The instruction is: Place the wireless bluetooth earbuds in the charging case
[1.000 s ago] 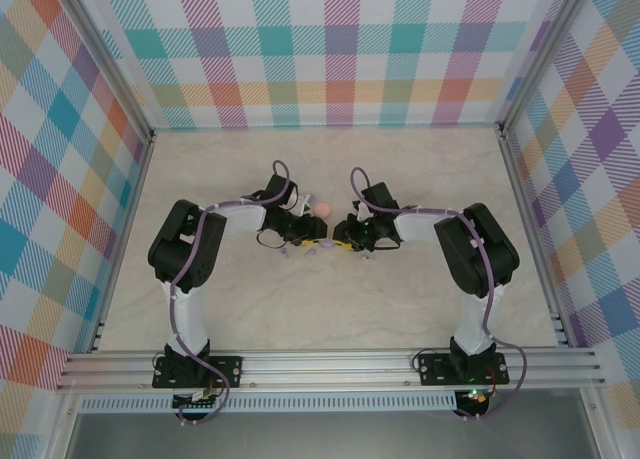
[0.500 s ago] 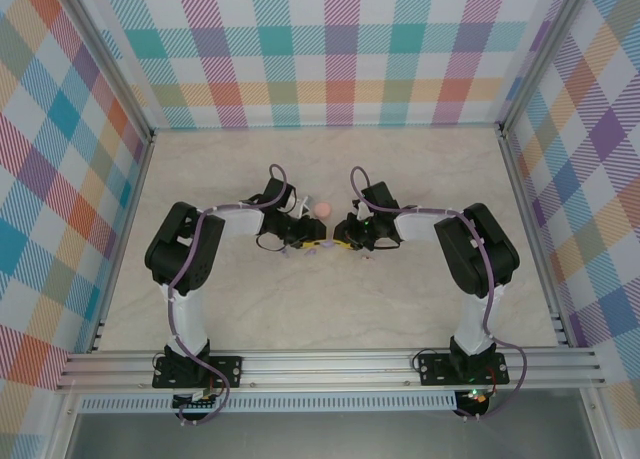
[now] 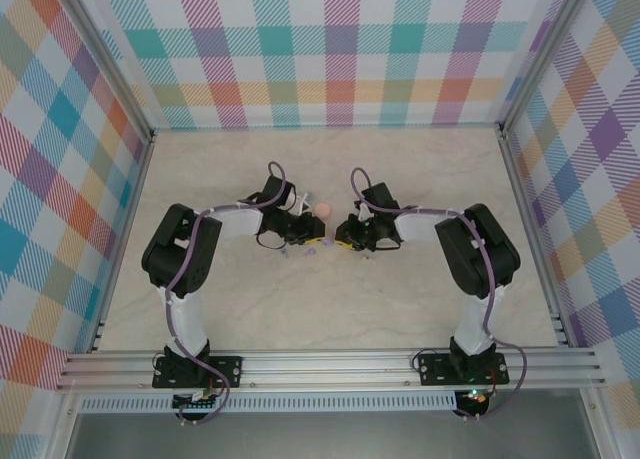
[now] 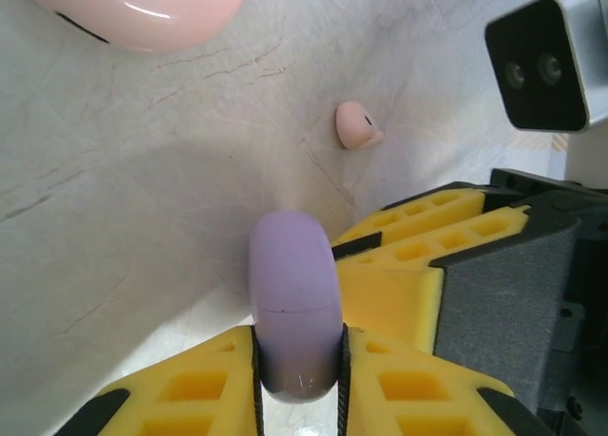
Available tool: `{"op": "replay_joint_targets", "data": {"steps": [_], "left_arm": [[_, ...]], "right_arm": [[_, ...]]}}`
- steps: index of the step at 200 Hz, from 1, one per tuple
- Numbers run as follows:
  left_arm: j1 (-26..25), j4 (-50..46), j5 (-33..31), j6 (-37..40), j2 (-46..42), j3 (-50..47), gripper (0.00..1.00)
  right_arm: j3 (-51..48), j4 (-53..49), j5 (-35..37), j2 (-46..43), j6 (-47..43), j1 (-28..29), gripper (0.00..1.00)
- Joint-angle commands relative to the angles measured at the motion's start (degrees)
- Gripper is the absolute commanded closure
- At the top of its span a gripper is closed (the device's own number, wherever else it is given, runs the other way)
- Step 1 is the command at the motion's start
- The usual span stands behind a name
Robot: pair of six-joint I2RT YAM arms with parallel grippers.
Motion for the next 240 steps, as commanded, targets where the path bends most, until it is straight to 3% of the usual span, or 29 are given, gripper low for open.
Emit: {"op": "replay_joint_targets", "data": {"steps": [1, 70, 131, 155, 176, 240], "left_arm": [[-0.3, -2.9, -2.3, 1.4, -2.5, 0.2, 0.77], [0.0, 0.5, -2.9, 0.7, -6.4, -1.6, 0.77], [0.5, 9.6, 4.2, -0.8, -14.6, -3.6, 0.79], [0.6, 13.5, 7.0, -1.6, -17.0, -4.1, 0.80], [0.4, 15.0, 8.6, -1.4, -19.0, -4.6, 0.80], [-1.5, 16.8, 11.3, -0.1, -21.8, -4.8, 0.80]], "right_arm": [[-0.3, -2.8, 1.5, -4.3, -1.8, 0.4, 0.80], [-2.0, -2.1, -0.8, -9.4, -6.4, -1.3, 0.71], [-5.9, 7.6, -19.6, -15.0, -14.1, -9.1, 0.55], [-8.7, 16.1, -29.0, -16.6, -13.8, -12.6, 0.41], [-8.7, 16.6, -32.8, -18.5, -16.2, -13.1, 0.33], [-6.9, 20.1, -38.7, -19.7, -15.3, -12.7, 0.38]]}}
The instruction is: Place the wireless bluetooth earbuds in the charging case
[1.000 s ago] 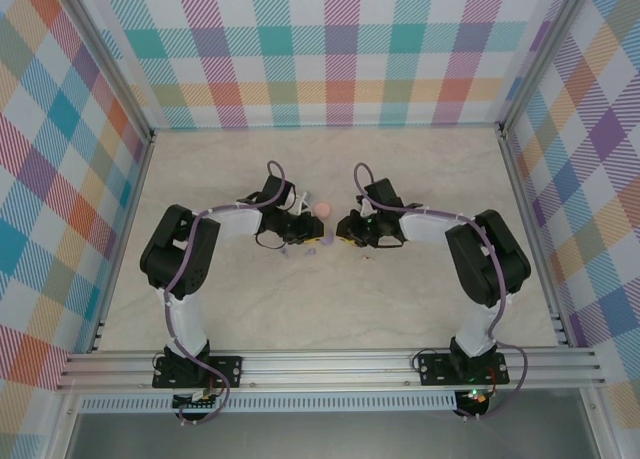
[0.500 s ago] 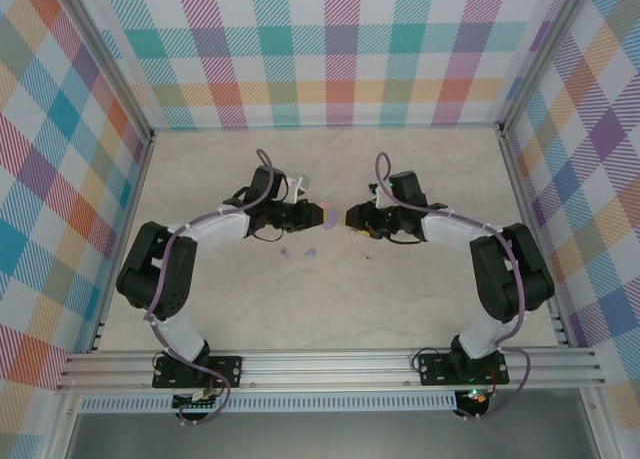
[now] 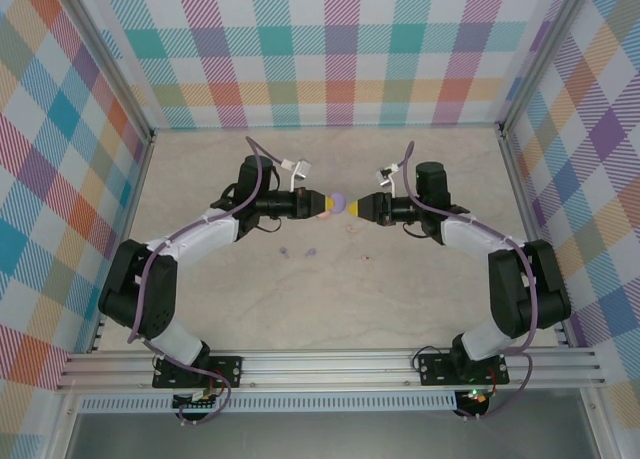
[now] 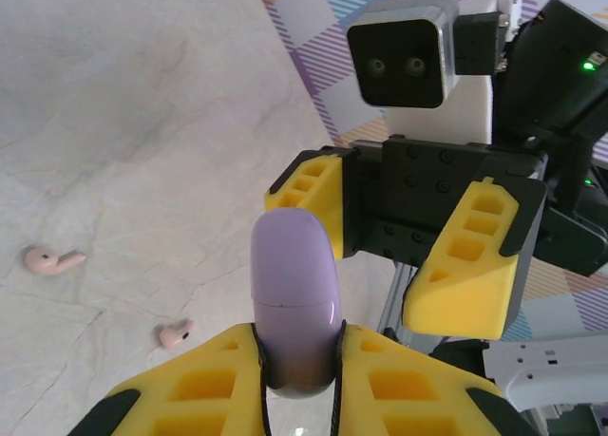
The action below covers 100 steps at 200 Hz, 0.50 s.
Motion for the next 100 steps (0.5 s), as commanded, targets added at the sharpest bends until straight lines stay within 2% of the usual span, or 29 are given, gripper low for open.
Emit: {"op": "replay_joint_targets", "data": {"steps": [1, 51, 100], "left_arm": [[-1.0, 2.5, 2.8, 1.1, -2.3, -0.6, 0.80], [-2.3, 1.6, 3.9, 2.6, -2.9, 0.2, 0.80], [-2.6, 0.8, 3.9, 3.2, -3.1, 0.2, 0.80]], "right_arm": [[1.5, 3.5, -5.1, -0.6, -1.2, 0.5, 0.38], [3.0, 3.5, -6.5, -0.6, -2.0, 1.9, 0.38], [3.7, 4.0, -6.6, -0.7, -1.4, 1.9, 0.46]]}}
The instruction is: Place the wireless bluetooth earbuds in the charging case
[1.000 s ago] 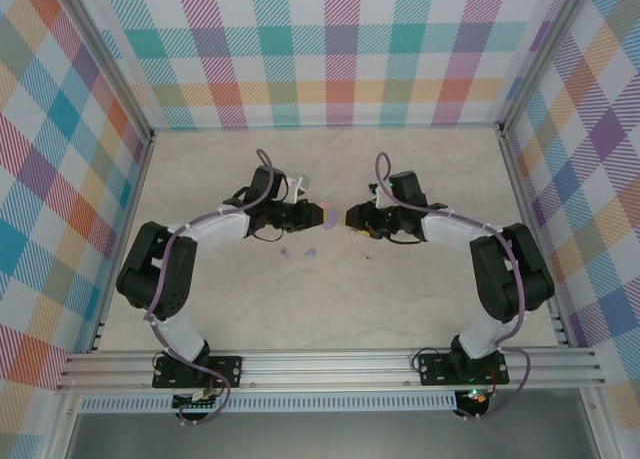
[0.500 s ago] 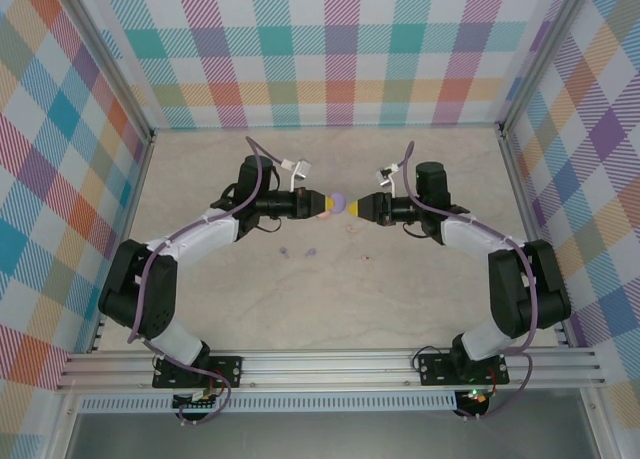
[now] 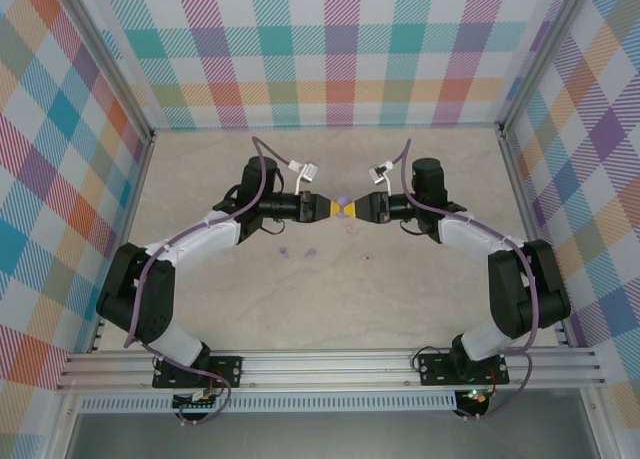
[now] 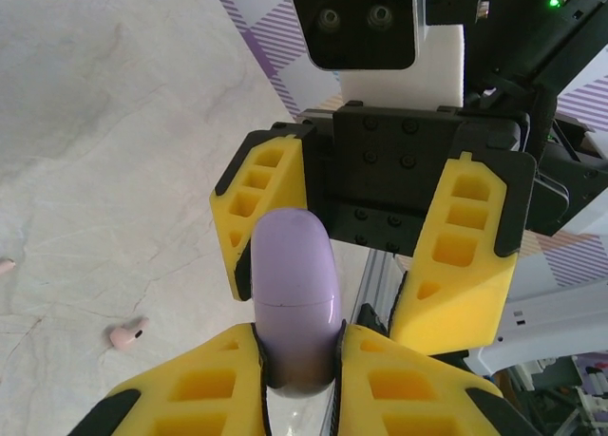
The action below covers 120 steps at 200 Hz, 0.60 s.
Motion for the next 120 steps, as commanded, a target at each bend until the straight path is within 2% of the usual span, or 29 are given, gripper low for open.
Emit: {"op": "replay_joint_targets", "data": {"steps": [1, 65, 77, 96, 120], "left_arm": [[-0.4, 0.4, 1.3, 1.7, -1.9, 0.2, 0.80], [-0.4, -1.2, 0.4, 2.4, -1.5, 0.5, 0.80], [-0.4, -1.6, 0.3, 2.6, -1.5, 0.5, 0.75], [-0.4, -2.1, 0.0, 2.7, -1.6, 0.5, 0.61], [-0.5, -1.9, 0.5, 2.7, -1.7, 0.5, 0.60]], "right_arm": [[2.1, 2.2, -2.3, -0.7, -0.8, 0.2, 0.47], [2.2, 1.4, -2.0, -1.8, -0.8, 0.3, 0.74], [2.5, 0.2, -1.7, -2.1, -1.4, 0.3, 0.77], [2.8, -1.6, -1.2, -2.6, -2.1, 0.3, 0.79], [3.3, -3.6, -1.0, -3.1, -3.2, 0.4, 0.79]]}}
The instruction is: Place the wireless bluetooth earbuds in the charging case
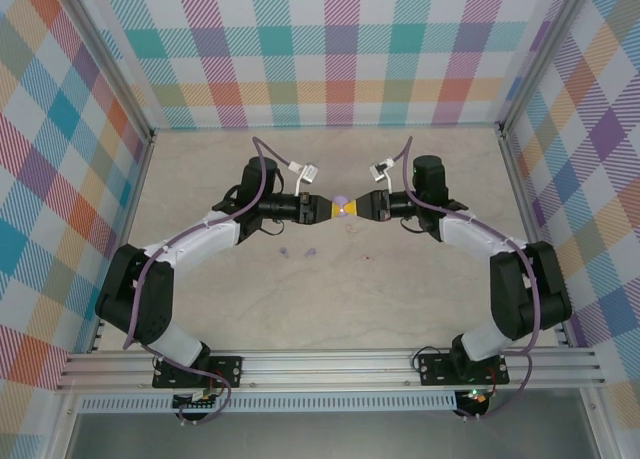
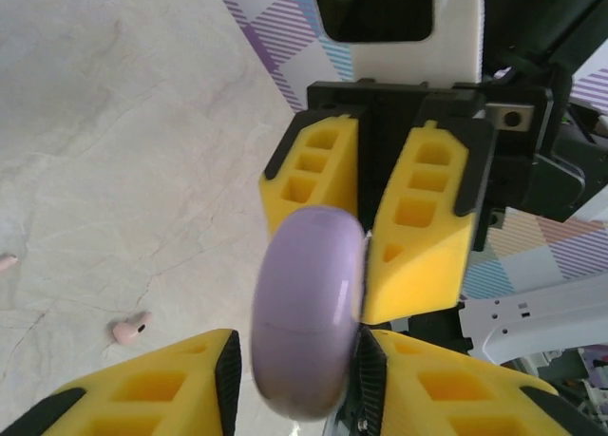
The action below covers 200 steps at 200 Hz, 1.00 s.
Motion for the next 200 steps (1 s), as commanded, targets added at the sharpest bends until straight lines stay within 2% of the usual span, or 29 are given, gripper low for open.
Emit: {"op": "replay_joint_targets", "data": {"steps": [1, 81, 97, 111, 131, 150, 167, 187, 200], "left_arm": [[-0.5, -0.2, 0.5, 1.1, -1.3, 0.5, 0.60], [-1.1, 1.4, 0.6, 0.0, -1.0, 0.9, 0.63], [-1.2, 1.5, 0.7, 0.0, -1.0, 0.9, 0.70], [-1.2, 1.3, 0.6, -0.1, -1.1, 0.9, 0.80], [-1.2, -0.3, -0.2, 1.0, -1.8, 0.9, 0.83], [-1.2, -4.9, -1.2, 4.6, -3.0, 1.8, 0.83], [-1.7, -8.7, -2.8, 9.7, -5.0, 2.3, 0.83], [-3.0, -9.3, -4.6, 18.9, -8.9, 0.6, 0.82], [-4.1, -8.7, -2.9, 27.5, -12.6, -1.7, 0.83]], "right_arm": [[2.0, -1.9, -1.1, -2.4, -2.7, 0.3, 0.79], [2.2, -4.8, -0.7, -2.1, -5.3, 1.7, 0.79], [2.1, -4.9, -0.5, -2.1, -5.4, 1.8, 0.78], [2.2, -5.7, -0.2, -2.4, -5.9, 1.8, 0.77], [2.6, -9.4, 2.2, -3.6, -8.0, 1.8, 0.70], [4.2, -17.1, 6.8, -6.0, -12.4, 1.8, 0.57], [6.2, -23.2, 10.2, -8.2, -16.6, 1.8, 0.51], [8.1, -28.6, 12.7, -10.8, -21.0, 1.9, 0.44], [9.0, -31.1, 13.2, -12.3, -25.0, 1.9, 0.38]]}}
